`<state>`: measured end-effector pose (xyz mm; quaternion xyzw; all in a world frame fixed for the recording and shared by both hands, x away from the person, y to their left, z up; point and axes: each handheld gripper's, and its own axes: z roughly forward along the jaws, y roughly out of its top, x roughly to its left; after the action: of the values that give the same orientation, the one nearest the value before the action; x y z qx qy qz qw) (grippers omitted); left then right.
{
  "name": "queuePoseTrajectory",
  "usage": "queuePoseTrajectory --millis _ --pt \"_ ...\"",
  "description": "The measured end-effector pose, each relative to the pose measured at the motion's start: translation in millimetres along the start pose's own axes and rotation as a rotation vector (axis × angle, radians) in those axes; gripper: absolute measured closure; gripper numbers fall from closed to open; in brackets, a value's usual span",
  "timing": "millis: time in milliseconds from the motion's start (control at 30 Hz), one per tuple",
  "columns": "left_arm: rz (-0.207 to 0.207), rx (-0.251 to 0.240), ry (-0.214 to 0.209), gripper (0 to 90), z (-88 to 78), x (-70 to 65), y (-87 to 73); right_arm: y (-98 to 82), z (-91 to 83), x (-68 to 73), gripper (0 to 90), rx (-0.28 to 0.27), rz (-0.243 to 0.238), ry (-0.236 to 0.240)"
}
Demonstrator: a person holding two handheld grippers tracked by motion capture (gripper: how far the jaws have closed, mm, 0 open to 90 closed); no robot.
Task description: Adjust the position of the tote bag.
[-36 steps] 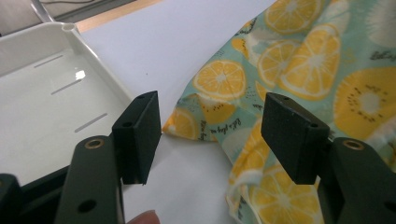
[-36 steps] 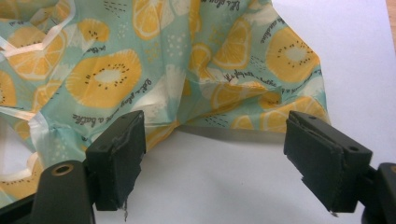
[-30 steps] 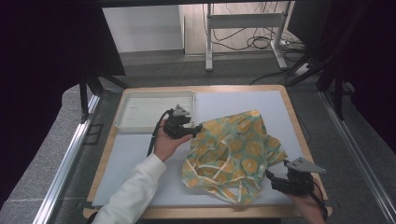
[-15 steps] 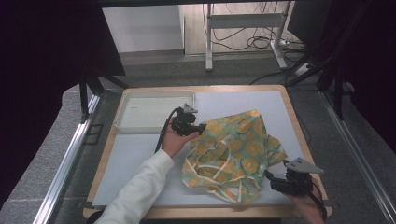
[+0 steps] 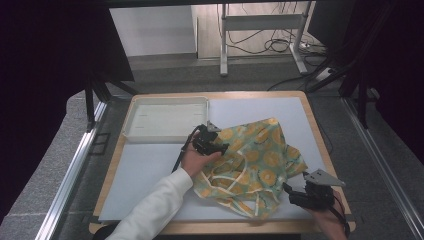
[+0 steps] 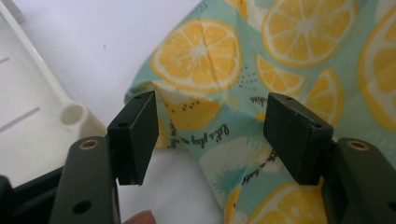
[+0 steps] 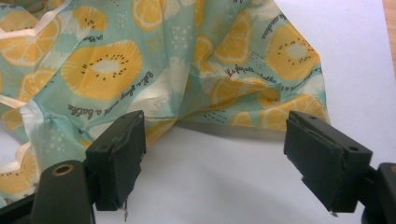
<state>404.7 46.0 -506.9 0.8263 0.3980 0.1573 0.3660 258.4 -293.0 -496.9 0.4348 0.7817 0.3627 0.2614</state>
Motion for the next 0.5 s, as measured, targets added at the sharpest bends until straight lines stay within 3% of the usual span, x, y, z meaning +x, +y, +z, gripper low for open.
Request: queuePoseTrajectory --millis 333,500 --pt "-0.055 -0.005 -0.024 38.3 12.1 5.5 2.6 -0.5 1.1 0.3 21.0 0.006 -0.002 -0.001" --pt "-0.062 -0.013 -0.013 48.9 18.6 6.1 5.9 -0.4 0.2 0.2 21.1 0.004 -0.004 -0.001"
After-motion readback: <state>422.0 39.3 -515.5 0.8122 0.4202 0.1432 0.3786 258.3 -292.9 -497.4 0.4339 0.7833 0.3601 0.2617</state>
